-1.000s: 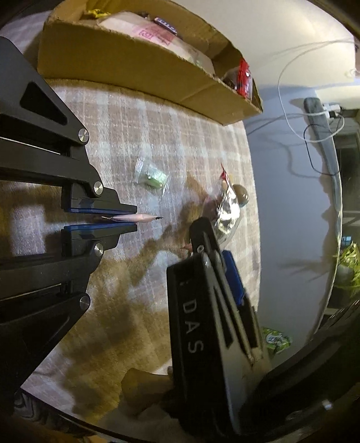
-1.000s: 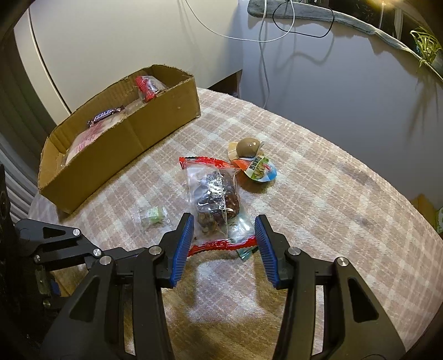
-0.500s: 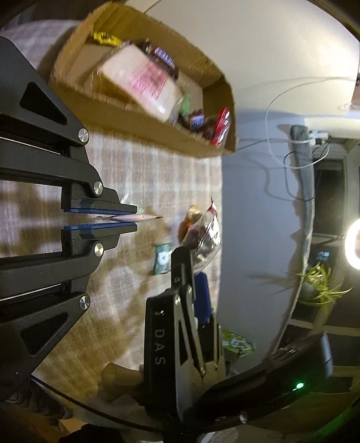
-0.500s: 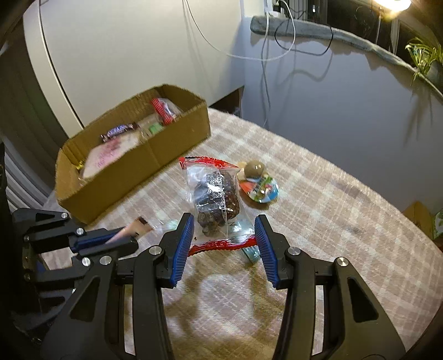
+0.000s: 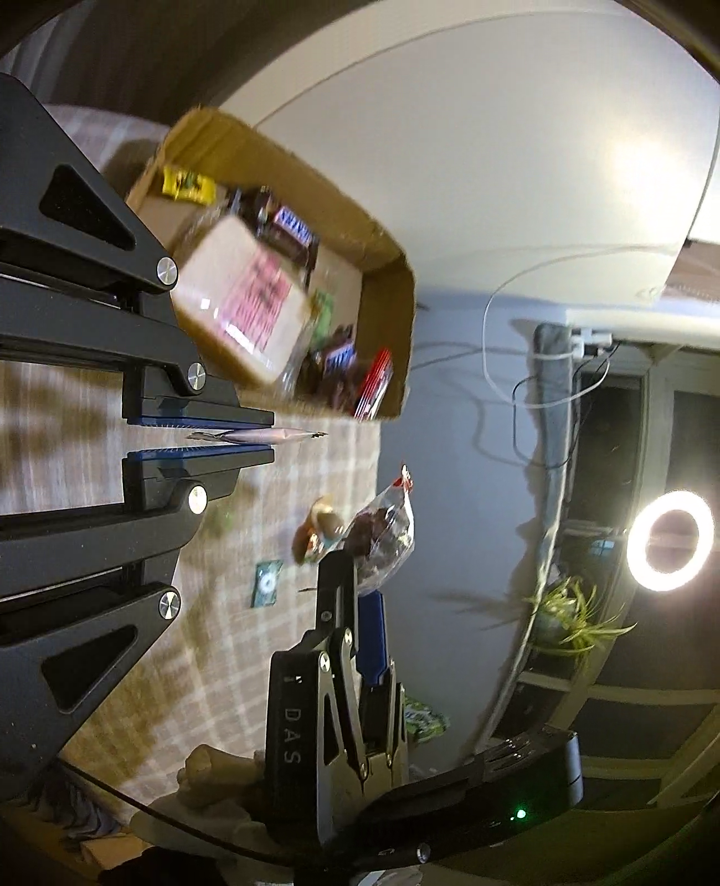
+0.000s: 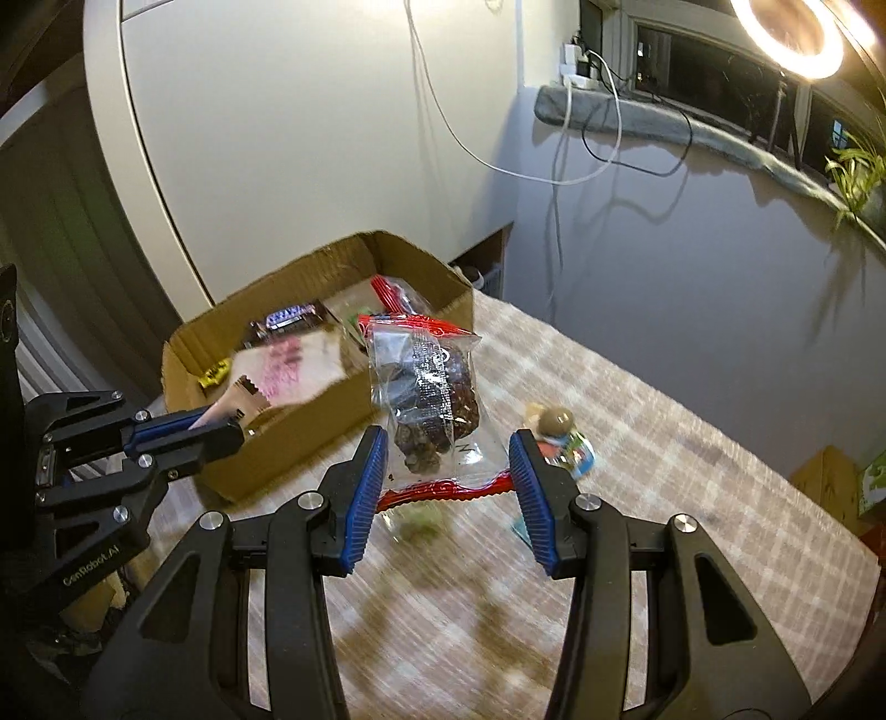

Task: Organize snacks
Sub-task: 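Carry the pink wrapper and snack bag into the box and open both tools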

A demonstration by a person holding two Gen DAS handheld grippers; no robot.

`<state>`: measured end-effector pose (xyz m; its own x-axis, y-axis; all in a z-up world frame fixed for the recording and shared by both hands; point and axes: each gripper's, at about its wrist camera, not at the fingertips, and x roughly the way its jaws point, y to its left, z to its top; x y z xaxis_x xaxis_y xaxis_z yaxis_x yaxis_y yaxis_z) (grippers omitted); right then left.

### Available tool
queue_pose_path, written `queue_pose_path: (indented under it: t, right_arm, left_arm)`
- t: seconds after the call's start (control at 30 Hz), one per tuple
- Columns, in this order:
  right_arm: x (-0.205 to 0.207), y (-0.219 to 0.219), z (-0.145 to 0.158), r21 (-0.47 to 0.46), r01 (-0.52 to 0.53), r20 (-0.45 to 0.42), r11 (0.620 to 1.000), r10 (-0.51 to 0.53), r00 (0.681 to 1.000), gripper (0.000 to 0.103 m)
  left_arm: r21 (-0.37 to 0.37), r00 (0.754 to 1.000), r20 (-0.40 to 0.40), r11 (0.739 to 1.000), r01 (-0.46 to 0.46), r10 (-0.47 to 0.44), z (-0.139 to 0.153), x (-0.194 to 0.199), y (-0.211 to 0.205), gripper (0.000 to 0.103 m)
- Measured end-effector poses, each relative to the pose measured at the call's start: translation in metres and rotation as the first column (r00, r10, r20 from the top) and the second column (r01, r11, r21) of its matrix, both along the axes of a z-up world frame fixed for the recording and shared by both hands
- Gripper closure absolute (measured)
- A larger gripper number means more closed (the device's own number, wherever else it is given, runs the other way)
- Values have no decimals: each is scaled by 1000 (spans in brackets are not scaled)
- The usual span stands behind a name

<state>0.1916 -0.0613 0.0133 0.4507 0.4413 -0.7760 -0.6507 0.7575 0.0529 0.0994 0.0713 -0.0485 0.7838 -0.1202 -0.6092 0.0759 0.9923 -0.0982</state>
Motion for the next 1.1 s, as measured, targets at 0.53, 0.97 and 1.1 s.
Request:
queue_pose_path:
  t: [0.53, 0.97, 1.1]
  right_arm:
    - [19, 72, -4, -14, -69, -1, 998, 69, 998, 55]
    - [35, 105, -24, -38, -102, -35, 994, 100, 994, 55]
    - [40, 109, -28, -41, -103, -46, 994, 101, 994, 55]
  left_arm:
    - [3, 995, 13, 995, -99, 99, 3, 4, 62, 99]
    - [-8, 992, 0, 992, -125, 125, -5, 19, 81, 99]
    - [-9, 991, -4, 991, -133, 133, -7, 21, 85, 99]
